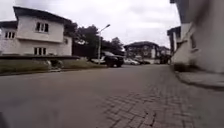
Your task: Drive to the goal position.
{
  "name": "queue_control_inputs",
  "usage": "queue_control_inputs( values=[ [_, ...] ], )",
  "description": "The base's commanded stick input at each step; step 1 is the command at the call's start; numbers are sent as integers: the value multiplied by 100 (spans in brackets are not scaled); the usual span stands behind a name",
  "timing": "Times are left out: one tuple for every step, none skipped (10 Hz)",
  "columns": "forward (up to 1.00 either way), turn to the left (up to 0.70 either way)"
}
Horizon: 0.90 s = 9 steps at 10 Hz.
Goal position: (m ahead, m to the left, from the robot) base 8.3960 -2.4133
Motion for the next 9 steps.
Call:
queue_control_inputs(
  values=[
    [70, 0],
    [70, 0],
    [70, 0],
    [70, 0],
    [70, 0],
    [70, 0],
    [70, 0],
    [70, 0],
    [70, 0]
  ],
)
